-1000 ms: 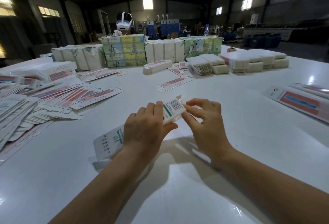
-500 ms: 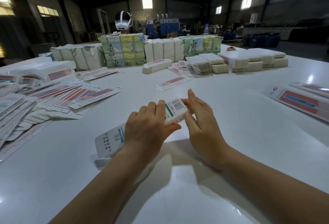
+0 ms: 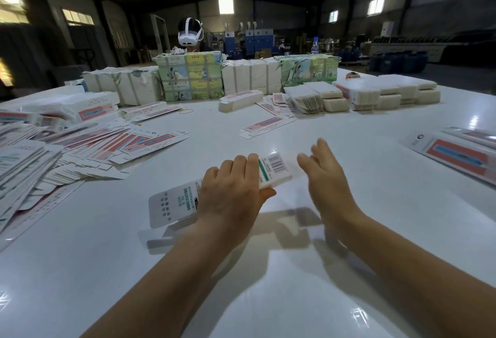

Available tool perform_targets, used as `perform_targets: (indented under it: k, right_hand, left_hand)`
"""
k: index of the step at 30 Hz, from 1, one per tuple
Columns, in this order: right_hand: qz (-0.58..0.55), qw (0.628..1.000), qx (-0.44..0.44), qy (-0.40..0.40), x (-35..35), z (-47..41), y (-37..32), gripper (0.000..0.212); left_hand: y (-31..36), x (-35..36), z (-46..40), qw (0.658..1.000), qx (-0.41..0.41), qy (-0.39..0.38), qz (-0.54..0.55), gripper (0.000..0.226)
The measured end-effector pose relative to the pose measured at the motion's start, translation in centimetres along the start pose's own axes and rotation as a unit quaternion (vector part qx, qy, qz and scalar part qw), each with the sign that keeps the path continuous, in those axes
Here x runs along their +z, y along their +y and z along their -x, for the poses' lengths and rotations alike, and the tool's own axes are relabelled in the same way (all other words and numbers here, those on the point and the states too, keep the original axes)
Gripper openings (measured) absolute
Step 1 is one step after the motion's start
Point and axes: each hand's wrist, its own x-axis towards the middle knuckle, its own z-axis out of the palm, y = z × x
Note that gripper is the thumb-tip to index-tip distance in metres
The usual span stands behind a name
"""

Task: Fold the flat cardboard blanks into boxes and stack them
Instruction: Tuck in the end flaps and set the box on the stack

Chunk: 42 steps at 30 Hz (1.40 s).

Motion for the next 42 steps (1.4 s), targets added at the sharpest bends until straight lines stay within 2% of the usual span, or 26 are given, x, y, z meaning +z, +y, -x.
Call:
perform_targets:
  k: [2,4,7,9,11,13,15,17,20,23,28,32,34,42]
  right_hand:
    - [-0.171,0.97,0.167,-0.034,-0.2,-0.8,0.2,0.011]
    - [-0.251,0.941,0.211,-0.077,-0.1,-1.0,0.5,0.012]
    - [-0.203,0.965,0.131,-0.099,0.2,-0.7,0.6,0.022]
    - [-0.088,0.987,0.057,-0.119,0.5,-0.2,1.0,0.029]
    - [0.075,0.989,-0.019,-0.129,0.8,0.3,1.6,0.041]
    - [0.131,0.982,-0.051,-0.122,0.8,0.5,1.9,0.055]
    - [0.075,0.988,-0.026,-0.13,0.7,0.8,1.3,0.059]
    - [-0.045,0.99,0.048,-0.121,0.6,0.6,0.6,0.045]
    - [-0.186,0.964,0.158,-0.109,0.3,0.0,0.0,0.031]
    - [-0.239,0.942,0.207,-0.115,-0.1,-0.1,0.0,0.021]
    - [-0.24,0.942,0.196,-0.13,0.0,-0.4,0.3,0.026]
    - [-0.177,0.966,0.136,-0.133,-0.1,-0.4,0.5,0.017]
    - [-0.153,0.973,0.111,-0.13,-0.1,-0.4,0.4,0.019]
    - [-0.174,0.965,0.135,-0.145,0.1,-0.1,0.0,0.036]
  left_hand:
    - [0.1,0.1,0.0,1.0,0.006,0.008,-0.004,0.058]
    - [0.2,0.2,0.0,1.0,0.012,0.013,-0.011,0.056]
    - [0.7,0.4,-0.2,1.0,0.016,0.012,-0.017,0.06]
    - [0.8,0.5,-0.2,0.999,0.018,0.016,-0.033,0.06]
    - [0.8,0.7,-0.2,0.998,0.019,0.023,-0.048,0.059]
    - [0.9,0.6,-0.1,0.998,0.018,0.025,-0.049,0.059]
    - [0.9,0.4,-0.1,0.999,0.013,0.024,-0.038,0.066]
    - [0.8,0.2,-0.1,0.999,0.017,0.026,-0.024,0.062]
    - [0.8,0.3,0.1,0.999,0.019,0.017,-0.03,0.053]
    - [0.6,0.4,0.1,0.999,0.024,0.006,-0.046,0.056]
    - [0.1,0.3,0.1,0.999,0.034,-0.008,-0.027,0.062]
    - [0.1,0.1,0.1,0.999,0.044,-0.011,-0.029,0.066]
    - [0.0,0.0,0.0,0.999,0.042,-0.004,-0.025,0.066]
    - [-0.4,0.0,0.1,0.999,0.024,-0.014,0.046,0.062]
